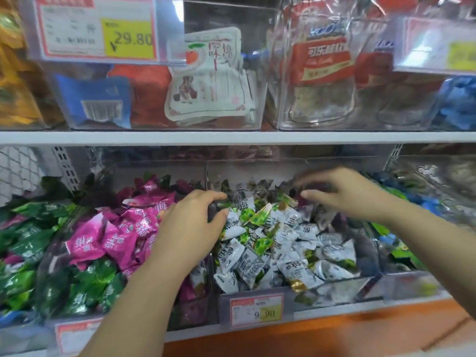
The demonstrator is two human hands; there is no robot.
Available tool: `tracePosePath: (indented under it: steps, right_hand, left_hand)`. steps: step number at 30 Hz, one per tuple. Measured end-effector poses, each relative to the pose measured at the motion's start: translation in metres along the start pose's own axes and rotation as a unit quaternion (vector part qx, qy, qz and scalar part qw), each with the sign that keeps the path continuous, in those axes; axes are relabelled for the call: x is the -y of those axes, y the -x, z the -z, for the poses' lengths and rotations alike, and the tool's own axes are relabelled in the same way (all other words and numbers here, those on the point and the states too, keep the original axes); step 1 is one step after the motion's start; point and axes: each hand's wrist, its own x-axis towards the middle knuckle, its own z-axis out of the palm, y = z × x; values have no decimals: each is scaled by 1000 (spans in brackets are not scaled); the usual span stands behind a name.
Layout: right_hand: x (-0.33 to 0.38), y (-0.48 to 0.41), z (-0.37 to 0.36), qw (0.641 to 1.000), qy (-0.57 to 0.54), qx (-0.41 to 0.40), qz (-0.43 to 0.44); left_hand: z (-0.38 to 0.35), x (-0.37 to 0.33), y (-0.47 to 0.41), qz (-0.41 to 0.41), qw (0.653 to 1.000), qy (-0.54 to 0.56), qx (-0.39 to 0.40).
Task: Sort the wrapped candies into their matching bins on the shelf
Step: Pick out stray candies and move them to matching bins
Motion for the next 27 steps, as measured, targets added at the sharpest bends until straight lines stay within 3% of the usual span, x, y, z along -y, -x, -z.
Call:
tracePosePath:
  steps: [3, 6, 9, 12, 16, 19, 21, 24, 27]
  right_hand:
    - [-27, -22, 2, 990, 120, 50, -47]
    - [-34, -41, -11, 969, 218, 111, -39]
    - [-30, -51, -20, 949, 293, 95, -65]
    - [-32, -54, -24, 952, 289, 67, -80]
    - [-33, -41, -16, 972, 215, -40, -87]
    - [-21, -27, -8, 976, 76, -177, -105]
    - [-7, -17, -9, 973, -10, -219, -79]
    - [23, -5, -15, 980, -107, -157, -62]
    - [58, 3, -25, 965, -238, -101, -49]
  left_hand:
    - [0, -1, 1, 5, 1000, 0, 3]
    - [1, -1, 2, 4, 1000, 11, 2]
    - [1, -1, 3, 2, 1000, 14, 1]
    - [1, -1, 2, -5, 1000, 17, -3]
    - [1, 2, 2, -7, 1000, 23, -8]
    - [0, 2, 2, -23, 999, 34, -25]
    - [0, -1, 3, -43, 997, 50, -45]
    - [-2, -8, 7, -75, 991, 97, -46]
    - [-3, -16, 14, -85, 981, 176, -9]
